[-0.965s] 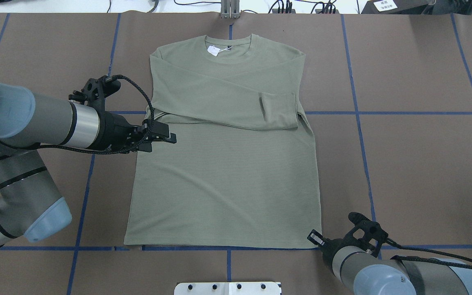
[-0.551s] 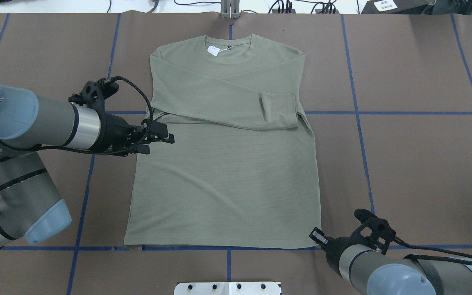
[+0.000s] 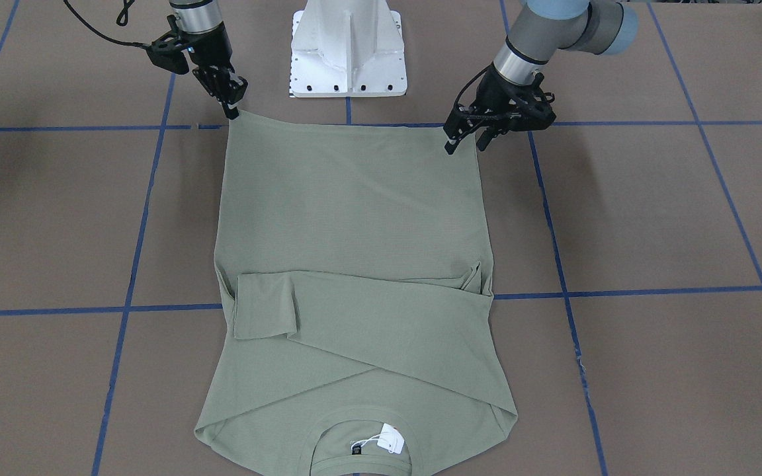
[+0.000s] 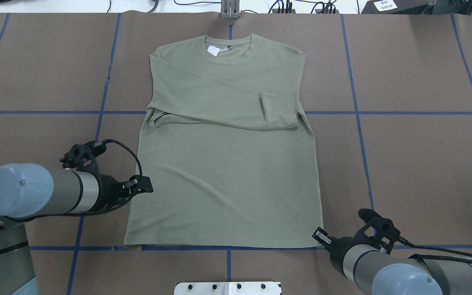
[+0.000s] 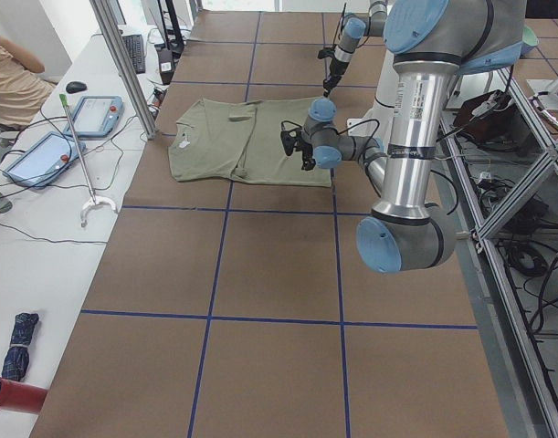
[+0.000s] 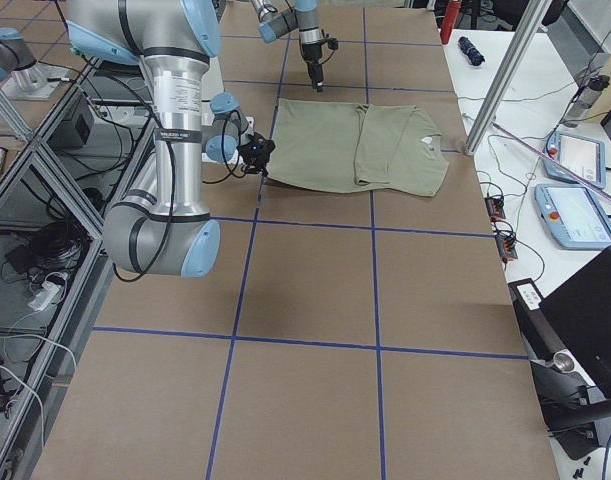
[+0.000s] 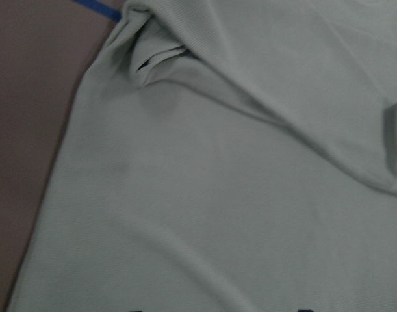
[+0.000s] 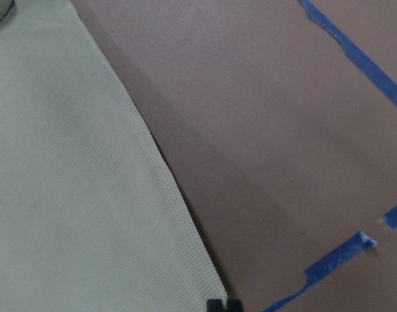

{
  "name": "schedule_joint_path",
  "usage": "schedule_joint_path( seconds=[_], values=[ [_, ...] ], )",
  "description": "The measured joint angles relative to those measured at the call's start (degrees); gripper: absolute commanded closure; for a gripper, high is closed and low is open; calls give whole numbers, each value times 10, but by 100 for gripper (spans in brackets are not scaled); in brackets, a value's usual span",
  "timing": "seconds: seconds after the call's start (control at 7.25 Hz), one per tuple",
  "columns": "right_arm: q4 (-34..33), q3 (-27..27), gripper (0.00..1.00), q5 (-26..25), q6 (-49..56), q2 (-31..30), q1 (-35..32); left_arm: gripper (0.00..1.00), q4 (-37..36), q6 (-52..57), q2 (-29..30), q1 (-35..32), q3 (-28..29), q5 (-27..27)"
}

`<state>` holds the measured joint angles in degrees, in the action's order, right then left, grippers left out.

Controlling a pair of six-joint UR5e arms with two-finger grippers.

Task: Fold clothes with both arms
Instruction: 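Grasp both hem corners nearest the robot with the left and right grippers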

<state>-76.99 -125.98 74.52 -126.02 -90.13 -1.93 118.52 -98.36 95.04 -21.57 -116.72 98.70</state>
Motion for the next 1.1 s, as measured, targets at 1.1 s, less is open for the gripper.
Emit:
schedule_joint_path(
  seconds=[1.1],
  values=[
    [0, 1, 100, 0, 0, 0, 0, 43, -12, -46, -45, 96, -3, -40]
  ],
)
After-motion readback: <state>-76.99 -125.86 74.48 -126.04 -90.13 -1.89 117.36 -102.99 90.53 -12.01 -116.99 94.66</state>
